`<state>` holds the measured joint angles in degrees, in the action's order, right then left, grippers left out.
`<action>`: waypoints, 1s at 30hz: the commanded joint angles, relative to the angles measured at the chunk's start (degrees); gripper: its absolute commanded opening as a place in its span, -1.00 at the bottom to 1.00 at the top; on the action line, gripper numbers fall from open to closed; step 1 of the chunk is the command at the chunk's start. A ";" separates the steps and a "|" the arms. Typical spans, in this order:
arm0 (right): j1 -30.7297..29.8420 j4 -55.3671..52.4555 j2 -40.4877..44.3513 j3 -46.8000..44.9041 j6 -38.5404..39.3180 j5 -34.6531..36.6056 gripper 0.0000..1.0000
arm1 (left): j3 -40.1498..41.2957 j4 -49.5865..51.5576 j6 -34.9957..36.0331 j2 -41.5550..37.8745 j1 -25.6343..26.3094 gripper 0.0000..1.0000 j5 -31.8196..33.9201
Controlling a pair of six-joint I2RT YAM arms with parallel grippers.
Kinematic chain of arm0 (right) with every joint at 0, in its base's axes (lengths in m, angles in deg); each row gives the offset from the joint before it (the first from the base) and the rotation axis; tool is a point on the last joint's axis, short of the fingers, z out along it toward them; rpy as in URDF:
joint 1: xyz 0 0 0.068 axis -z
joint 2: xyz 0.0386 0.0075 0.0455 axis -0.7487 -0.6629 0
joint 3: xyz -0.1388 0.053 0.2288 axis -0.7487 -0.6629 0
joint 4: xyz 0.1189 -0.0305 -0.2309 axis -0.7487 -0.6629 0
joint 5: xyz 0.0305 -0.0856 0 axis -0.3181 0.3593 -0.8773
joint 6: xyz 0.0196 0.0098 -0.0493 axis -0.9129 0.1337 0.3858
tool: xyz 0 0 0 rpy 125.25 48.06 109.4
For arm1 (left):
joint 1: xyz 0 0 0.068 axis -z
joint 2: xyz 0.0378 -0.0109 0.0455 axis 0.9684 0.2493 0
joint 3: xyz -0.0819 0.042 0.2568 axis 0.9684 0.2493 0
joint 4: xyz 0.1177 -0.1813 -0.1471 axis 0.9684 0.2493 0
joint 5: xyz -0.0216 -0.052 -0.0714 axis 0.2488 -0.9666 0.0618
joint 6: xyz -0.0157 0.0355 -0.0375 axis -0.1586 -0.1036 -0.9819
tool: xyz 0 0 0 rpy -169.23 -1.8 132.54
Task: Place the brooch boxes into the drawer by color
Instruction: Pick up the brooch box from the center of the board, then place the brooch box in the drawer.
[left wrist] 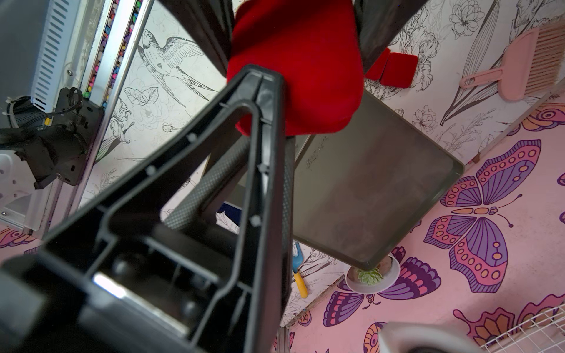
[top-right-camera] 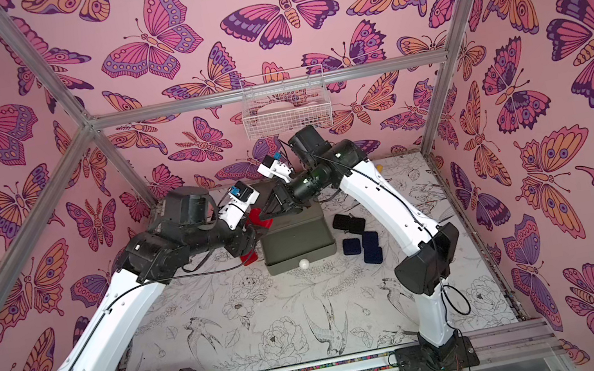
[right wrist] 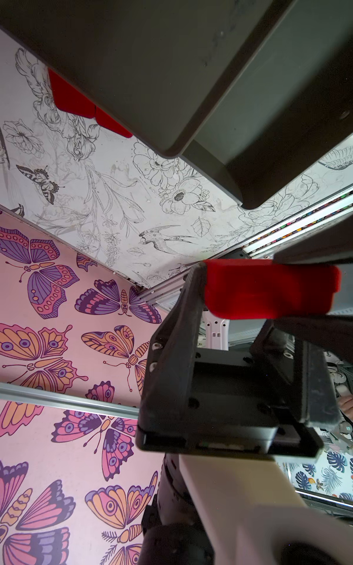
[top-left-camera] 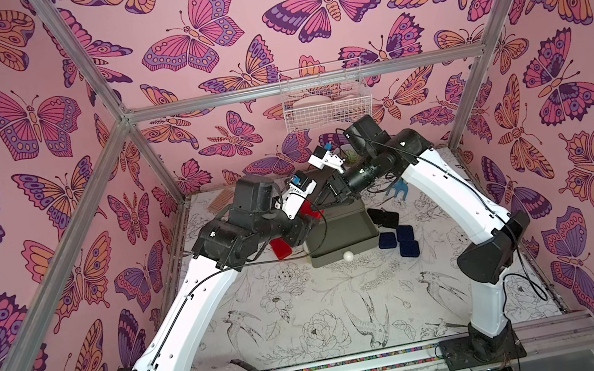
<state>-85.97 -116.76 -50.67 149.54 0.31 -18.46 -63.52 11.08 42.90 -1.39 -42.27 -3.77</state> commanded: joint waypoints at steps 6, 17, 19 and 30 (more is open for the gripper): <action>0.25 0.14 -0.44 -1.17 -0.76 1.79 -0.87 | 0.17 -1.45 -0.37 0.31 0.43 0.53 0.37; 8.30 9.95 12.40 -22.09 -4.07 6.09 -0.90 | 5.79 -12.67 -12.99 -7.15 -4.73 1.00 8.57; 8.92 9.30 14.57 -25.57 -2.87 7.35 -0.90 | 5.79 -12.89 -15.35 -7.11 -7.78 1.00 7.66; 9.39 9.20 19.87 -38.52 -0.28 11.98 -0.88 | 7.96 -14.09 -16.72 -6.54 -10.10 1.00 6.81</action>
<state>-76.64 -108.23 -30.98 112.69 -1.41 -9.06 -56.86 -1.51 27.56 -8.34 -51.99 3.29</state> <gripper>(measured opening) 0.257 0.998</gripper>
